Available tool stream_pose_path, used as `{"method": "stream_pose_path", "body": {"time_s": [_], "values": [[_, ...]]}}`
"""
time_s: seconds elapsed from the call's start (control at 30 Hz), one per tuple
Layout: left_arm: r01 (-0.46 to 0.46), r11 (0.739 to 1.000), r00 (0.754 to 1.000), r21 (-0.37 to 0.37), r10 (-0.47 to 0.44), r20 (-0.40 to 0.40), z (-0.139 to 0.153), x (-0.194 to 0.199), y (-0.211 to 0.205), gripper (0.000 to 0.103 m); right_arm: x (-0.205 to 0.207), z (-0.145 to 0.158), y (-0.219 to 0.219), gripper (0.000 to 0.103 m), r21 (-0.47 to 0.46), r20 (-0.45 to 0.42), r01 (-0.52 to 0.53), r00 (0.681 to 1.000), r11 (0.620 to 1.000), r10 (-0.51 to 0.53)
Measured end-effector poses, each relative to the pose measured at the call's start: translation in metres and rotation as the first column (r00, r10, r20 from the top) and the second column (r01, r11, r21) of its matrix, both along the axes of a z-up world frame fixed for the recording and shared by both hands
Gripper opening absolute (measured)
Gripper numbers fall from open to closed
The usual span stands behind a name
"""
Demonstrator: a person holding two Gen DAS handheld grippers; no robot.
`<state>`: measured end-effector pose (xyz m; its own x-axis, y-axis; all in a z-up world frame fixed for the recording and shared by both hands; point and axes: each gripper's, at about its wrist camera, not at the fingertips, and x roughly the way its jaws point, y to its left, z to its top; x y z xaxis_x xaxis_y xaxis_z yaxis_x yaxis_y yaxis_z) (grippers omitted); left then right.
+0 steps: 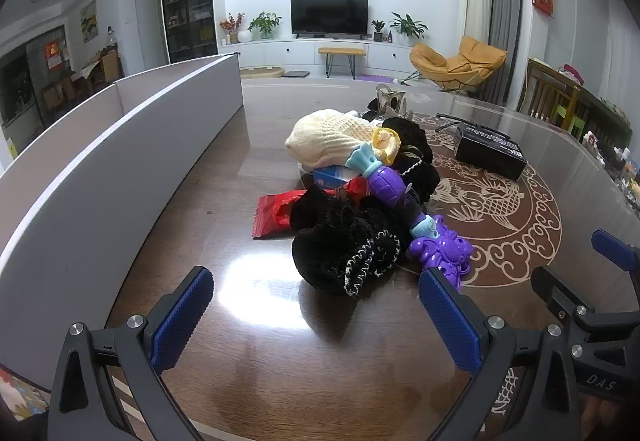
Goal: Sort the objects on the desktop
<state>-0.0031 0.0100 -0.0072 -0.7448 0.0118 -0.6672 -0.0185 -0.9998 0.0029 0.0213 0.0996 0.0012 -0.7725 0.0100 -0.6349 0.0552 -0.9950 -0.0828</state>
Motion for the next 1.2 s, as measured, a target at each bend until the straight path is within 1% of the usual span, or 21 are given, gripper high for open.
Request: {"method": "stream_pose_path", "body": {"time_s": [1.2], "values": [[0.004, 1.0, 1.0, -0.004, -0.004, 0.0, -0.0004, -0.0004, 0.0013, 0.103, -0.0015, -0.0063, 0.0, 0.103, -0.002, 0.016, -0.001, 1.0, 1.0, 0.001]]}}
